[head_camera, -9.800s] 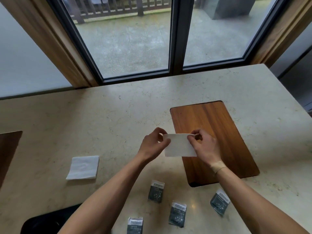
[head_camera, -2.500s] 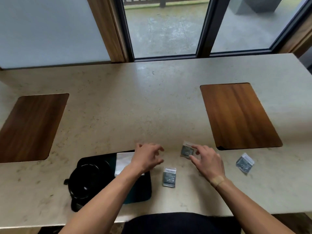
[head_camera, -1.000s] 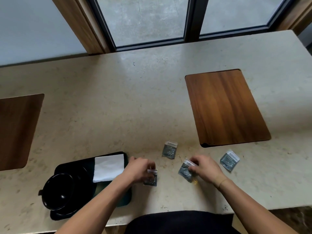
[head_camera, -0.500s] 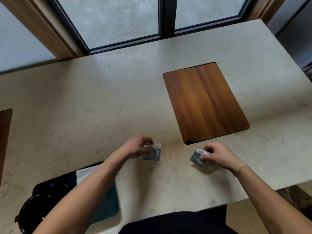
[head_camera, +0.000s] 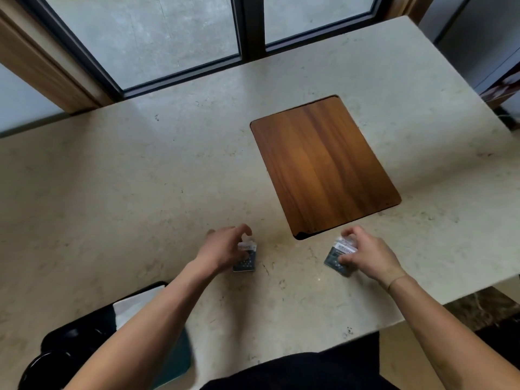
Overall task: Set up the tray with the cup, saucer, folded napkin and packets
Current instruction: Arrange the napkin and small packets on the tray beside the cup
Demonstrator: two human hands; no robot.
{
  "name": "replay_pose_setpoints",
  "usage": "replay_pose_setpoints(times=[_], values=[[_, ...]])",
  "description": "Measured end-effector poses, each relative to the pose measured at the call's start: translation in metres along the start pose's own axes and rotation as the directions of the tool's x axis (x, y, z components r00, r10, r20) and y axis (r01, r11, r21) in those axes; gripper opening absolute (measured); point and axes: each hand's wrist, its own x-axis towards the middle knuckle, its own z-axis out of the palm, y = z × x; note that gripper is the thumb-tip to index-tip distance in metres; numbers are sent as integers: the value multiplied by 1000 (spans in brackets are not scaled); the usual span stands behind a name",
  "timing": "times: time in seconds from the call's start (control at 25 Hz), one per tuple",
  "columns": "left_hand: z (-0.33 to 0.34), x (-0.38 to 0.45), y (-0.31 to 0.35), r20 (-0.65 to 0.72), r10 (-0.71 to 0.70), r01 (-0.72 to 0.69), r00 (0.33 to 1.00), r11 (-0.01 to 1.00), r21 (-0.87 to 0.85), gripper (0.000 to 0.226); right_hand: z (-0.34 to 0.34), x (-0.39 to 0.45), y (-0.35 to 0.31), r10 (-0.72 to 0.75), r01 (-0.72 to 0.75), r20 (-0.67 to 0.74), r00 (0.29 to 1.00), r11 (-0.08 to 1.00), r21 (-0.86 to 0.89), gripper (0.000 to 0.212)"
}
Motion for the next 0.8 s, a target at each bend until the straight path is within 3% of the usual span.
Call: replay_pose_setpoints(times=[0.2, 0.56, 0.8], values=[[3, -2, -3, -42, 33, -28, 999, 995, 98, 42, 4, 1, 2, 1, -9, -66, 998, 992, -125, 60], [4, -3, -8, -58, 31, -25, 998, 995, 94, 39, 1, 1, 12, 83, -87, -122, 989, 996, -27, 53], [7, -3, -8, -73, 39, -28, 997, 990, 139, 37, 7, 0, 13, 102, -125, -195, 976, 986, -110, 37]])
